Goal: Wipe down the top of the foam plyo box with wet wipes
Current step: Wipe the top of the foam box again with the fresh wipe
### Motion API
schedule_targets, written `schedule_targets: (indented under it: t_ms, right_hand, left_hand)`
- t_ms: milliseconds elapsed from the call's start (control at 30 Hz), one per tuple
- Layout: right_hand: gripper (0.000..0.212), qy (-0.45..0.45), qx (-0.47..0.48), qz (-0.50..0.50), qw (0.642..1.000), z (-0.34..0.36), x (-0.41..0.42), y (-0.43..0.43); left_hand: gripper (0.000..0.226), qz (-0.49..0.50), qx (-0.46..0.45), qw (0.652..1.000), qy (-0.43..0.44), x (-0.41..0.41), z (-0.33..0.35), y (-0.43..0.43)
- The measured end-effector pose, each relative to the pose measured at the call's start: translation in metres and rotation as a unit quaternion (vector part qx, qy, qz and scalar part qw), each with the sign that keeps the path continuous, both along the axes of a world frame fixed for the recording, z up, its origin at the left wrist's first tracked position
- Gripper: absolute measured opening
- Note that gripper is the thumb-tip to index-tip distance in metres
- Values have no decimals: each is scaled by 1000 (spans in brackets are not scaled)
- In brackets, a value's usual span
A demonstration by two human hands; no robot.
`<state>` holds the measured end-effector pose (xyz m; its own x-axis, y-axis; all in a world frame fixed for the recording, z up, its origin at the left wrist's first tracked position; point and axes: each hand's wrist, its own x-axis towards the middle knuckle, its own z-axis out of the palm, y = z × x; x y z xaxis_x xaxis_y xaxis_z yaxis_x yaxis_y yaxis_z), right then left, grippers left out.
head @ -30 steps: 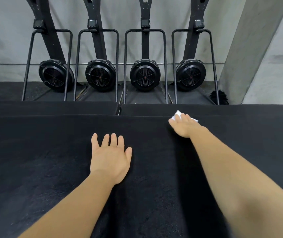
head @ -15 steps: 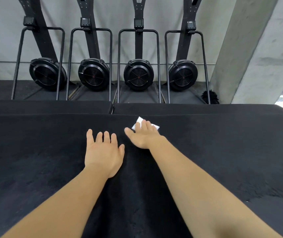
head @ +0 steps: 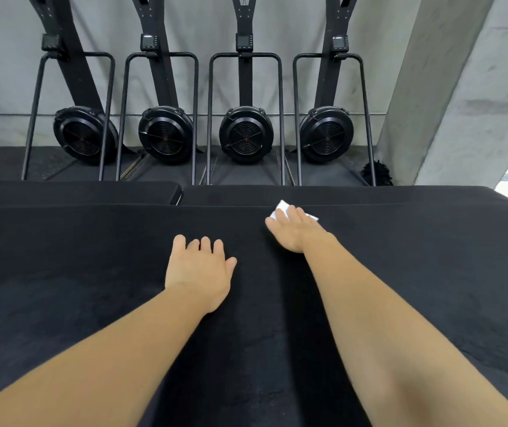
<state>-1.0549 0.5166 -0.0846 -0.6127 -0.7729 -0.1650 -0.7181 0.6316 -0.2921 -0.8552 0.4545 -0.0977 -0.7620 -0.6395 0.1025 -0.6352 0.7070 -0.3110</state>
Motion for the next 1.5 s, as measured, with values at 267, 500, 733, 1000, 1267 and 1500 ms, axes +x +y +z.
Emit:
schedule_targets:
  t_ms: [267, 500, 733, 1000, 1267, 1500]
  right_hand:
    - [56, 12, 5, -107, 994, 3, -75, 46]
    - [66, 12, 22, -127, 992, 9, -50, 48]
    - [69, 9, 3, -42, 999, 5, 29, 31]
    - [62, -54, -3, 81, 995, 2, 80, 18]
    - [54, -6, -14, -31, 999, 2, -10, 41]
    - [50, 13, 3, -104, 994, 3, -62, 77]
  left_hand:
    - [59, 2, -39, 999, -7, -1, -11, 3]
    - [59, 2, -42, 999, -19, 0, -11, 4]
    - [55, 1, -26, 1000, 0, -1, -11, 4]
    - [50, -2, -28, 999, 19, 1, -9, 5]
    - [52, 0, -35, 999, 13, -1, -13, 1]
    - [55, -3, -39, 999, 15, -1, -14, 1]
